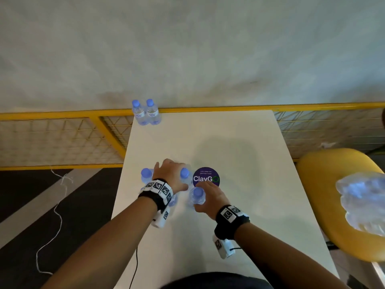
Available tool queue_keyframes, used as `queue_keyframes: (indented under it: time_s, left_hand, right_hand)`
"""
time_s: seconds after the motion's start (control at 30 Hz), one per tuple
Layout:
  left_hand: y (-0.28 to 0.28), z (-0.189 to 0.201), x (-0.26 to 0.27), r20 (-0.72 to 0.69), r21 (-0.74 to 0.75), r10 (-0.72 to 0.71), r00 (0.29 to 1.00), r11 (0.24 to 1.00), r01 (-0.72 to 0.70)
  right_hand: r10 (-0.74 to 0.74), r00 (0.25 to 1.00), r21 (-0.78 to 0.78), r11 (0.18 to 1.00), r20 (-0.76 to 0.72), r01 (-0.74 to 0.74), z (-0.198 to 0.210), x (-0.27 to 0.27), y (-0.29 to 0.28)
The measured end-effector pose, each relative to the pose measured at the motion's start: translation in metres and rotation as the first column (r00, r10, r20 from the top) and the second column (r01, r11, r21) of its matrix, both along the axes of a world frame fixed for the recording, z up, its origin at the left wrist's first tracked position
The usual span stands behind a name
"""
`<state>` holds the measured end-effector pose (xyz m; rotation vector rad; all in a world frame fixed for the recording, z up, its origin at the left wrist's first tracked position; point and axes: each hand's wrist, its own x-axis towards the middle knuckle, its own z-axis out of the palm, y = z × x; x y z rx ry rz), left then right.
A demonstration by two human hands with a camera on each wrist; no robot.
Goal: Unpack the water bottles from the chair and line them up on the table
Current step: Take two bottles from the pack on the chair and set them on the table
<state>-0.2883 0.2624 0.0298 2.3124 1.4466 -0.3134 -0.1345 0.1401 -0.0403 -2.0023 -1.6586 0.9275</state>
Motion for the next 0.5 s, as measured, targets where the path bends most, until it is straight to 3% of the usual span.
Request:
queue_keyframes:
  time_s: [0.27,0.5]
  left_hand:
    - [0.018,-0.005,-0.005,-0.084,-0.091,-0.088,0.993,0.993,0.08]
    - [0.024,-0.003,-0.002,-0.044,-0.112,-0.121,0.992,0.987,0.115]
  right_hand:
    - [-0.062,0.998,0.004,0.998,0.017,0.062,-0.013,-0.022,0.016]
    - [-0.076,0.997,0.031,0.997,0.014,0.076,-0.016,-0.029,0.018]
